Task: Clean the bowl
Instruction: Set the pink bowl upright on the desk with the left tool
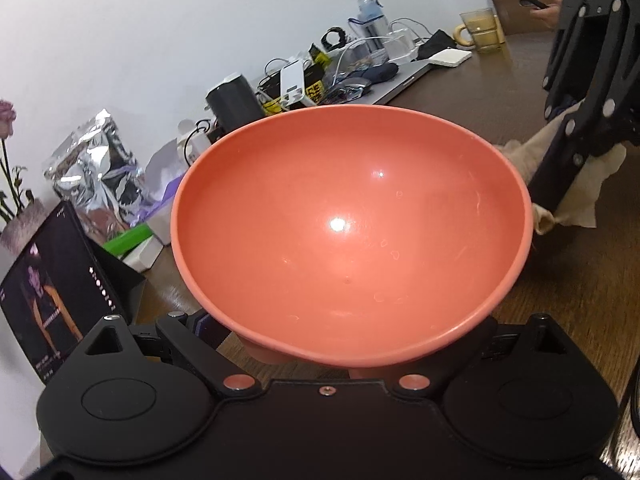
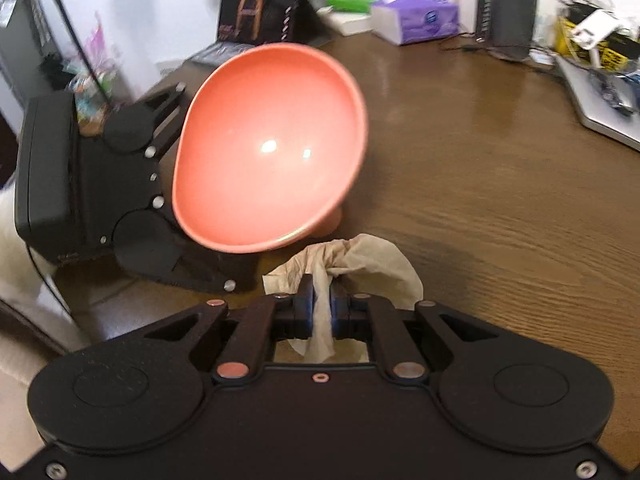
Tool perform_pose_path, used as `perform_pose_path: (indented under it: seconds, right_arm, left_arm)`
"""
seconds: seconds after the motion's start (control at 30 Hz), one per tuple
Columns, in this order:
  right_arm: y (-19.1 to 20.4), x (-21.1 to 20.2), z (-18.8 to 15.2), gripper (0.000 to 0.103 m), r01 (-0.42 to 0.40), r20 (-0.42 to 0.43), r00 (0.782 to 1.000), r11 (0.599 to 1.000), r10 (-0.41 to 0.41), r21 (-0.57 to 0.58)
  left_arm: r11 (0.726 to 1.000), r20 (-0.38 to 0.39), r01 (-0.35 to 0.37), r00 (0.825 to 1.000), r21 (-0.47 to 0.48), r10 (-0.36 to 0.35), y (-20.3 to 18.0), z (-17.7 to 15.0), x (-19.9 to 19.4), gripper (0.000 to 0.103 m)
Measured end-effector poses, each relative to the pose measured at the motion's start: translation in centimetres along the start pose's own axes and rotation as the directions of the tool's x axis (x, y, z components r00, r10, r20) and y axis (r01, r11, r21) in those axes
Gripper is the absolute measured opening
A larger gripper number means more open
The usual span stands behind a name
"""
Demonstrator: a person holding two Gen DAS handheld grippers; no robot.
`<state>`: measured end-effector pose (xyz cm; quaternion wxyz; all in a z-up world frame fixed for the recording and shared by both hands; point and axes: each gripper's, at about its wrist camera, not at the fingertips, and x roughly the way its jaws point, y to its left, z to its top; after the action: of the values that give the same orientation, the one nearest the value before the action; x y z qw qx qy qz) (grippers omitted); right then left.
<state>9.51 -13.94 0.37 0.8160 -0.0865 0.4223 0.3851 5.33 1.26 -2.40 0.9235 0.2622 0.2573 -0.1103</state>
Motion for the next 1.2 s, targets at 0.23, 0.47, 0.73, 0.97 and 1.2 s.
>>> perform_pose_path:
  seconds: [0.23, 0.47, 0.73, 0.97, 1.2]
  right_arm:
    - [0.6, -0.5, -0.5, 0.009, 0.034, 0.075, 0.997, 0.999, -0.032, -0.018]
    - [0.0, -0.6, -1.3, 0.009, 0.003, 0.112, 0.994, 0.999, -0.007, 0.032]
    - [0.5, -0.5, -1.7, 0.009, 0.017, 0.131, 0.991, 1.000, -0.019, 0.017]
    - [0.3, -0.4, -2.0, 0.009, 0.045, 0.136, 0.990, 0.998, -0.049, 0.031]
    - [-0.2, 0.0, -2.0, 0.009, 0.176, 0.154, 0.972, 0.984, -0.178, 0.028]
  left_arm:
    - [0.986, -0.082, 0.048, 0.995, -0.163, -0.062, 1.8, 0.6, 0.3, 0.095]
    - [0.958, -0.127, 0.049, 0.988, -0.283, -0.088, 2.7, 0.1, 0.7, 0.095]
    - [0.933, -0.132, 0.051, 0.986, -0.356, -0.104, 3.2, -0.3, 0.5, 0.095]
    - [0.940, -0.120, 0.040, 0.989, -0.339, -0.085, 2.8, -0.2, 0.0, 0.097]
    - [0.963, -0.097, -0.011, 0.995, -0.269, -0.016, 1.3, -0.4, -1.2, 0.103]
